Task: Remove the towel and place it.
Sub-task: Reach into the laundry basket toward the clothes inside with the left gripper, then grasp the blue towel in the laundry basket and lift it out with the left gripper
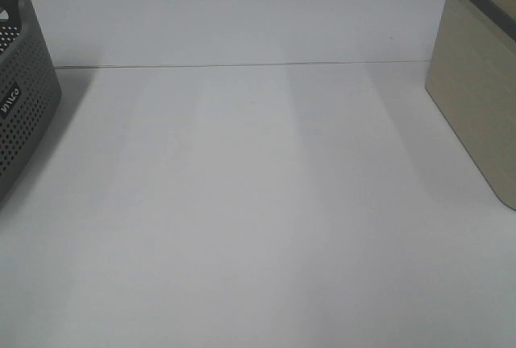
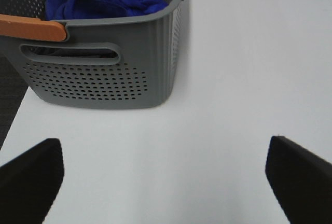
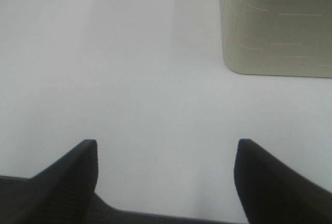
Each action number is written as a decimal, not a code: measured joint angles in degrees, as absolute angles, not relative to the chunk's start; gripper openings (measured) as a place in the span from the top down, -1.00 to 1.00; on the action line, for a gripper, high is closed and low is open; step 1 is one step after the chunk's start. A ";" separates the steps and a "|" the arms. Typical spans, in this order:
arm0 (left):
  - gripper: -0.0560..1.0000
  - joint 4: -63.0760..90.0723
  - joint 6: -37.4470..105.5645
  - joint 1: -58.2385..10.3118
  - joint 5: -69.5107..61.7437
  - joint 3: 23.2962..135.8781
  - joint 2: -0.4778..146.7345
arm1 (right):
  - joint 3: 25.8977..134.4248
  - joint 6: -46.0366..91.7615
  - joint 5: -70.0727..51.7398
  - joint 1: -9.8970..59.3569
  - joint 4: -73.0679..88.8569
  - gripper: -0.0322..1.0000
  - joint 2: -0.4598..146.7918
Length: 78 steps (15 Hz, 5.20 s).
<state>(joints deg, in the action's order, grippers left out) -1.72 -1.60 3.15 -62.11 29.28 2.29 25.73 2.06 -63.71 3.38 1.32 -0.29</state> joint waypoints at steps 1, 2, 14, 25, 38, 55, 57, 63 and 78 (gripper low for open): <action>-0.98 -1.60 0.00 3.15 -62.51 30.08 5.33 | 25.73 2.06 -63.71 3.38 1.32 -0.47 -0.29; -0.98 -1.32 1.95 3.15 -63.71 31.80 8.88 | 25.73 2.06 -63.71 3.38 1.32 -0.47 -0.29; -0.98 -0.34 21.94 3.15 -69.44 65.60 60.96 | 25.73 2.06 -63.71 3.38 1.32 -0.47 -0.29; -0.98 -9.45 50.65 7.73 -69.44 83.54 84.68 | 25.73 2.06 -63.71 3.38 1.32 -0.47 -0.29; -0.94 -18.11 60.10 15.47 -53.46 83.54 102.10 | 25.73 2.06 -63.71 3.38 1.32 -0.47 -0.29; 0.05 -18.22 61.13 13.87 -48.93 84.40 116.77 | 25.73 2.06 -63.71 3.38 1.32 -0.47 -0.29; 0.47 -18.28 60.50 13.87 -49.27 86.00 116.77 | 25.73 2.06 -63.71 3.38 1.32 -0.47 -0.29; 0.77 -18.79 55.12 13.87 -50.59 87.26 116.77 | 25.73 2.06 -63.71 3.38 1.32 -0.47 -0.29; 0.89 1.89 50.19 14.44 -63.31 88.58 100.27 | 25.73 2.06 -63.71 3.38 1.32 -0.47 -0.29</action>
<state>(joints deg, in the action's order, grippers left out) 1.89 50.19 14.44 -63.31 88.58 100.27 25.73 2.06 -63.71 3.38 1.32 -0.29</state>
